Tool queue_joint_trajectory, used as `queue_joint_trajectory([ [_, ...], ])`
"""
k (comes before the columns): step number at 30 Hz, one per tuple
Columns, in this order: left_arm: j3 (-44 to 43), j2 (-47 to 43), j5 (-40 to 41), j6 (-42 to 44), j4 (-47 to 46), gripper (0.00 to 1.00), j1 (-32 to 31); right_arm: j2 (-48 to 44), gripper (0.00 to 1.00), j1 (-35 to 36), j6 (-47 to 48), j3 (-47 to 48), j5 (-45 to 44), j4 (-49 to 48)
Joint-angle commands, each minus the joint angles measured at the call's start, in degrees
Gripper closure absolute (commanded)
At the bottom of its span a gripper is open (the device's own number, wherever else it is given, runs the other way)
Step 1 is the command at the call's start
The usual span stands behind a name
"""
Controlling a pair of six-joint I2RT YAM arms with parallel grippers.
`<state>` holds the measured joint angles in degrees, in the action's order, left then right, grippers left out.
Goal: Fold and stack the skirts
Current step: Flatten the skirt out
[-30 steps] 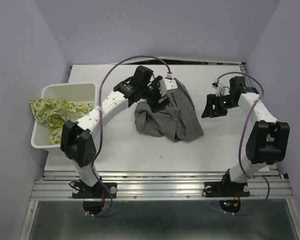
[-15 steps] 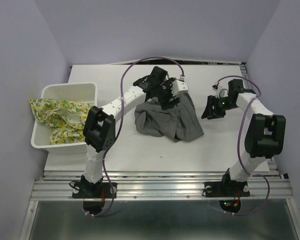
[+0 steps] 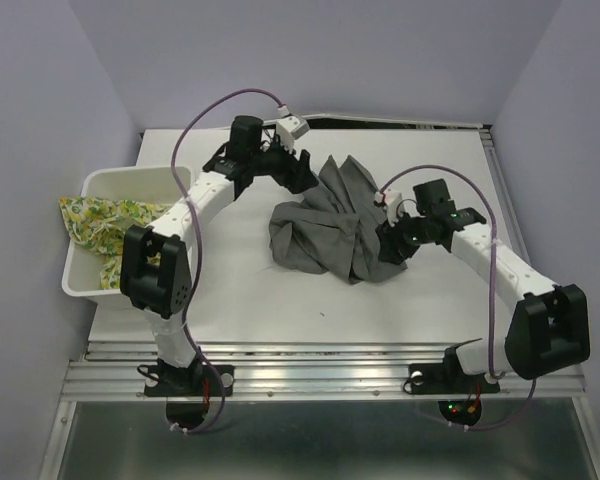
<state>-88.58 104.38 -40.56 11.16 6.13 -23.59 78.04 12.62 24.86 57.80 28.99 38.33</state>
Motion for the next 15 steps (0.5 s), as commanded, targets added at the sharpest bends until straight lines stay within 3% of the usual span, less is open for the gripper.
queue_joint_trajectory([
  [1, 4.81, -9.18, 0.55, -9.66, -7.71, 0.16, -1.63, -0.52, 0.47, 8.81, 2.65, -5.85, -9.11, -4.65],
  [8, 14.13, -13.76, 3.65, -17.04, -10.08, 0.12, -0.66, 4.22, 0.47, 14.10, 0.98, -7.53, -19.05, -13.89],
  [15, 21.86, -16.05, 2.06, -21.26, -12.81, 0.11, 1.62, 5.63, 0.45, 16.12, 1.42, -7.62, -19.59, -14.16],
])
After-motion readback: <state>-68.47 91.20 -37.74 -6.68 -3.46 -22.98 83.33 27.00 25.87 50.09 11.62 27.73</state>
